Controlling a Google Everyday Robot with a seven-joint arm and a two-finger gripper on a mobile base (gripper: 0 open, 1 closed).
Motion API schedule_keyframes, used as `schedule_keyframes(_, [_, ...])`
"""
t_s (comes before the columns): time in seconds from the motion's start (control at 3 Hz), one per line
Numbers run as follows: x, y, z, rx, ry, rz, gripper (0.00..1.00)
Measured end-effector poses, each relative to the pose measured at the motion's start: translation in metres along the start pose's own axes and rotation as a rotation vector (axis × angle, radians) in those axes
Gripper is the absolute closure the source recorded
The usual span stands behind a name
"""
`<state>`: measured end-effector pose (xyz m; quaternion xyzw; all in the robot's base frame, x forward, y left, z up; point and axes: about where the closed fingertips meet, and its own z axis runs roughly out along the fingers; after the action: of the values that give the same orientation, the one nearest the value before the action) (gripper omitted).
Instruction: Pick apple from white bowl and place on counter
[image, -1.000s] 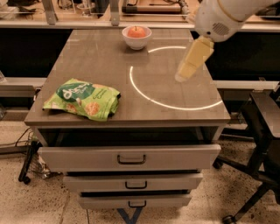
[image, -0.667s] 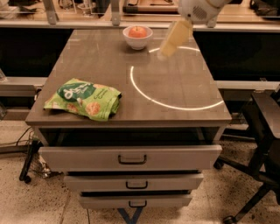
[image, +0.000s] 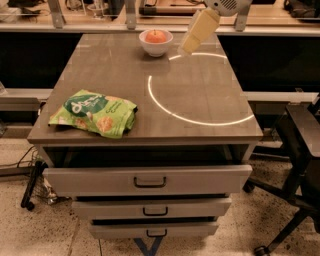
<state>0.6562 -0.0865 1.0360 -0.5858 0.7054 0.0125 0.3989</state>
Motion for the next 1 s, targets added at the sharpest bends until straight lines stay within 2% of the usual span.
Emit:
schedule_keyframes(0.33, [-0.005, -0.002, 0.01, 0.005, -0.039, 0.018, 0.0])
schedule_keyframes(0.67, [-0.024, -0.018, 0.045, 0.023, -0.122, 0.093, 0.0])
schedule_keyframes(1.0, [-0.04, -0.057, 0.104, 0.061, -0.209, 0.24, 0.0])
